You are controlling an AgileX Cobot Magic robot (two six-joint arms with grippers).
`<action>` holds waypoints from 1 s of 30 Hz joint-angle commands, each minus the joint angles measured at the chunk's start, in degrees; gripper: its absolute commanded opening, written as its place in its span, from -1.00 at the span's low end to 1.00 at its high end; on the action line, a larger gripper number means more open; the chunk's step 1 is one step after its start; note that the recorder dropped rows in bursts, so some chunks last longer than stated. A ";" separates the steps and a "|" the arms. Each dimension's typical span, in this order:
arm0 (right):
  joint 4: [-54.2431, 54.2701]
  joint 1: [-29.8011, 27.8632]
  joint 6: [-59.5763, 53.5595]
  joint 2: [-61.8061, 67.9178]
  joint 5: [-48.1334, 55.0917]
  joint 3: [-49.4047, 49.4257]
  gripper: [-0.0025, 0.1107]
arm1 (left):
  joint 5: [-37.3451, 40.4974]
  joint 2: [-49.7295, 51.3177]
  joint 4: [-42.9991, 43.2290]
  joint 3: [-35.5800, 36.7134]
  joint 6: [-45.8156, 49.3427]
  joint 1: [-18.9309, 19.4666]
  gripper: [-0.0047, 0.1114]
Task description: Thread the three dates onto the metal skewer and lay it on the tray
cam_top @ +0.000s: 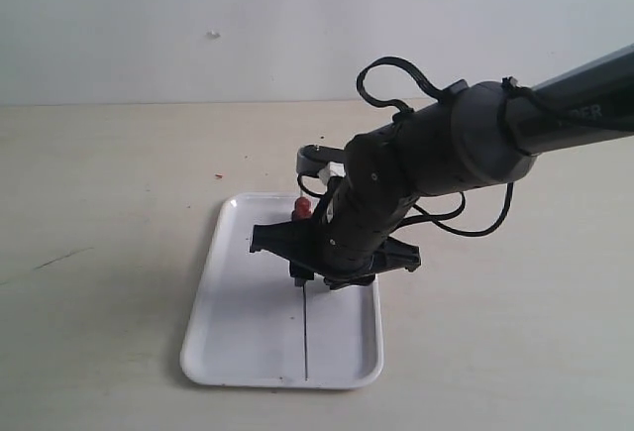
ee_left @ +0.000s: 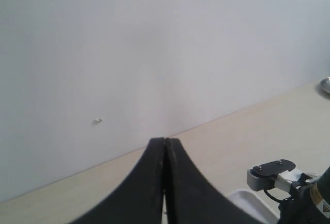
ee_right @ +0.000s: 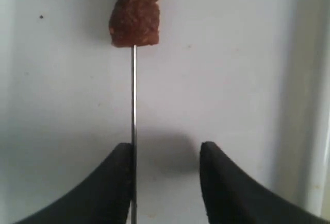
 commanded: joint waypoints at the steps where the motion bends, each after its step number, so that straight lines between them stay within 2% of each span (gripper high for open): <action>1: -0.63 0.12 -0.15 -1.06 -0.18 -0.39 -0.14 | -1.17 0.04 -0.13 0.19 -0.30 0.12 -0.92; 5: -1.85 0.12 -0.02 -1.06 1.17 -0.39 -0.04 | -1.17 0.04 -0.13 0.19 -0.48 0.12 -0.92; 30: -3.52 0.12 -0.12 -5.06 2.04 -0.39 -0.04 | -0.09 0.04 -0.13 0.19 -0.46 0.12 -0.92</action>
